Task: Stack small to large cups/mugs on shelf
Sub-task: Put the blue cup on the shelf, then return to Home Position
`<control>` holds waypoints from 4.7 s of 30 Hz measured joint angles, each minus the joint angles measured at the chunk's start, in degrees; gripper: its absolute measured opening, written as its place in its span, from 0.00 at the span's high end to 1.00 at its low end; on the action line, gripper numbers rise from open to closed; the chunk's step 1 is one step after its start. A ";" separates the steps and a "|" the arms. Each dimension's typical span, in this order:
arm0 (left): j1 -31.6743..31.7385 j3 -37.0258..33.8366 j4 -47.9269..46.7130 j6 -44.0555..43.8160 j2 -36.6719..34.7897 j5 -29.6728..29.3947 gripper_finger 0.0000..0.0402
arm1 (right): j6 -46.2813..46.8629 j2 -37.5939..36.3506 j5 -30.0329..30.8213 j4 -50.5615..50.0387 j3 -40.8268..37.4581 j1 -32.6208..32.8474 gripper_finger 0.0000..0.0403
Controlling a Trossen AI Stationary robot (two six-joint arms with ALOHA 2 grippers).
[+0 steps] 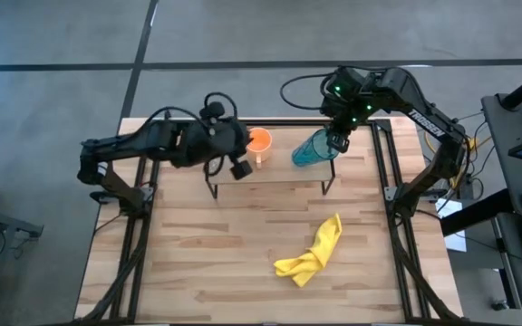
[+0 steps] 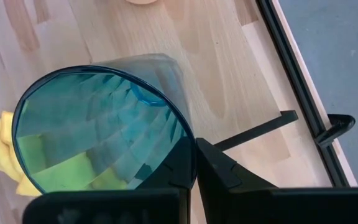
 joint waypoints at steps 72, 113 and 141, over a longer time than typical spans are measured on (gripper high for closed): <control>9.90 -19.69 47.02 -6.28 14.47 27.39 1.00 | -3.84 0.13 -0.46 8.82 -1.57 0.00 0.98; 12.16 -19.38 32.25 1.59 1.69 17.66 1.00 | -2.84 0.24 0.39 18.68 -6.11 -0.37 0.76; 14.82 -18.43 19.44 -0.91 -3.64 19.64 1.00 | 5.66 -0.11 -0.15 9.96 10.46 9.55 0.96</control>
